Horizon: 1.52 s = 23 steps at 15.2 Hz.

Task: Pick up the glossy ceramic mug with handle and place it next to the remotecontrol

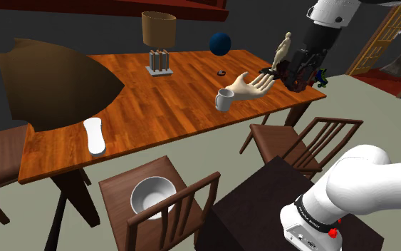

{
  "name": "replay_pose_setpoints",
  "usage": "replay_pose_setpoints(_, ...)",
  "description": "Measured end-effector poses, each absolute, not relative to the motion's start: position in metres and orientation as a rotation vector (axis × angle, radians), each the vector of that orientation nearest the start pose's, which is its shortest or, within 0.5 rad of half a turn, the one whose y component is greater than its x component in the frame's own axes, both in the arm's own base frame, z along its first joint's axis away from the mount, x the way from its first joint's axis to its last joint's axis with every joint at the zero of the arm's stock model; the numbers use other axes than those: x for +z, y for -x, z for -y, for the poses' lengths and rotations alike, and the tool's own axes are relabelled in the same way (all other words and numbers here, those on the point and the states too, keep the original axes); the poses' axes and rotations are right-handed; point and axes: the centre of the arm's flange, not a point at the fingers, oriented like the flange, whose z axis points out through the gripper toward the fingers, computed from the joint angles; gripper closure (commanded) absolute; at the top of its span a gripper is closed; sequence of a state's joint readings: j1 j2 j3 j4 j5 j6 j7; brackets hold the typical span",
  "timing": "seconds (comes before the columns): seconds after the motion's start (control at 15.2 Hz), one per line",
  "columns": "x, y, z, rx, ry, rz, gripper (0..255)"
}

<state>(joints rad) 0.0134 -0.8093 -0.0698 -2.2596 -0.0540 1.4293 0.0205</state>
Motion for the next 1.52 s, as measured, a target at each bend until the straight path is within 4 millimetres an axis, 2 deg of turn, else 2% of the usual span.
replay_pose_setpoints(0.07,0.629,-0.285,0.031,0.035,3.143,-0.097,0)
replay_pose_setpoints(0.2,0.621,-0.298,0.037,0.046,3.139,-0.106,0)
replay_pose_setpoints(0.46,0.6,-0.344,0.055,0.076,3.126,-0.133,0)
replay_pose_setpoints(0.66,0.576,-0.374,0.067,0.101,3.115,-0.154,0)
replay_pose_setpoints(1.06,0.535,-0.446,0.095,0.149,3.093,-0.197,0)
replay_pose_setpoints(1.52,0.483,-0.518,0.13,0.204,3.065,-0.246,0)
